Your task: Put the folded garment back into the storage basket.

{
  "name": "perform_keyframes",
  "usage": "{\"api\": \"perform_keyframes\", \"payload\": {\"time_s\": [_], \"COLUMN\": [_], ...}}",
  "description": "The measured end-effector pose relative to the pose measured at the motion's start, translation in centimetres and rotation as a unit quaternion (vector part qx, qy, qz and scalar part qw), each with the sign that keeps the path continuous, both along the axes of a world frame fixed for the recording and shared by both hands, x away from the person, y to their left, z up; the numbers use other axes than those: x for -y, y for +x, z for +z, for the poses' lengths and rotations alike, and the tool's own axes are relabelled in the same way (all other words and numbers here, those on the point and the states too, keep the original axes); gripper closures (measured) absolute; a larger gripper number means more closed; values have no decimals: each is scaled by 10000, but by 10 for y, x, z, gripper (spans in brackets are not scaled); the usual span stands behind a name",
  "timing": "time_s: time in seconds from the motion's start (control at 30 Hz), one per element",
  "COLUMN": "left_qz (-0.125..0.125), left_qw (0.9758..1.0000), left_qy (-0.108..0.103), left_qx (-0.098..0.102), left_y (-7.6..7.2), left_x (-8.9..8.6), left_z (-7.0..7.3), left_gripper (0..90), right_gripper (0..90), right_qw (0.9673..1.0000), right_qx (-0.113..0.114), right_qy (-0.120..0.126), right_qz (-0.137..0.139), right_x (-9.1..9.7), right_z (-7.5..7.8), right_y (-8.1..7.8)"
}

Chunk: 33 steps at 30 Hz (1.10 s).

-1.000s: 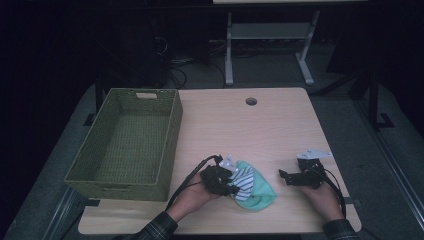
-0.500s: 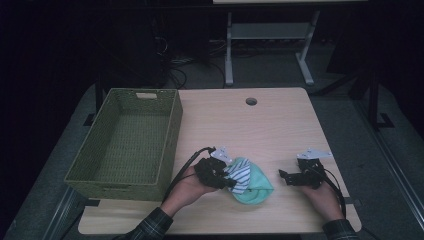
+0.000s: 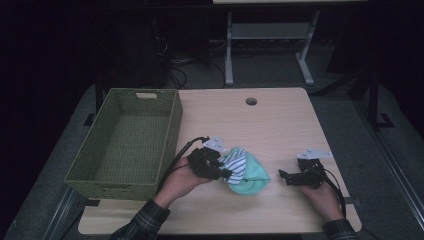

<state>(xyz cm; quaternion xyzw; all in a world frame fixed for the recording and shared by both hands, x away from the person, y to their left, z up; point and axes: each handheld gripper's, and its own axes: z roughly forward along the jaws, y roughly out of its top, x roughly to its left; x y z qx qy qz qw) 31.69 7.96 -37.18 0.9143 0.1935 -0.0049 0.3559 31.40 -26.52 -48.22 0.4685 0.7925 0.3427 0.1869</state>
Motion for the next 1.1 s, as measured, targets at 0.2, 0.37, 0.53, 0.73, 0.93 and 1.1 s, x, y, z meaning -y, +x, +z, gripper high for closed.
{"api": "perform_keyframes", "payload": {"time_s": [0.2, 0.37, 0.53, 0.73, 0.93, 1.1], "left_qz": [96, 177, 247, 410, 604, 775], "left_qw": [9999, 9998, 9996, 9988, 9974, 9958], "left_qy": [-32, 40, 74, 116, 135, 150], "left_qx": [42, 85, 151, 258, 363, 464], "left_y": [4, 7, 9, 11, 14, 16], "left_x": [-6, -15, -24, -39, -58, -74], "left_z": [10, 19, 28, 42, 56, 66], "left_gripper": [732, 732, 732, 732, 732, 732], "right_gripper": [108, 67, 45, 43, 43, 43], "right_qw": [10000, 9999, 9998, 9998, 9998, 9998], "right_qx": [-14, -68, -89, -101, -102, -103], "right_qy": [8, -5, -22, -23, -25, -24], "right_qz": [-20, -153, -167, -161, -161, -162], "right_x": [0, 0, 0, -1, -1, -1], "right_z": [0, 0, -1, -1, -1, -1], "right_y": [0, -1, 0, 0, 0, 0]}}
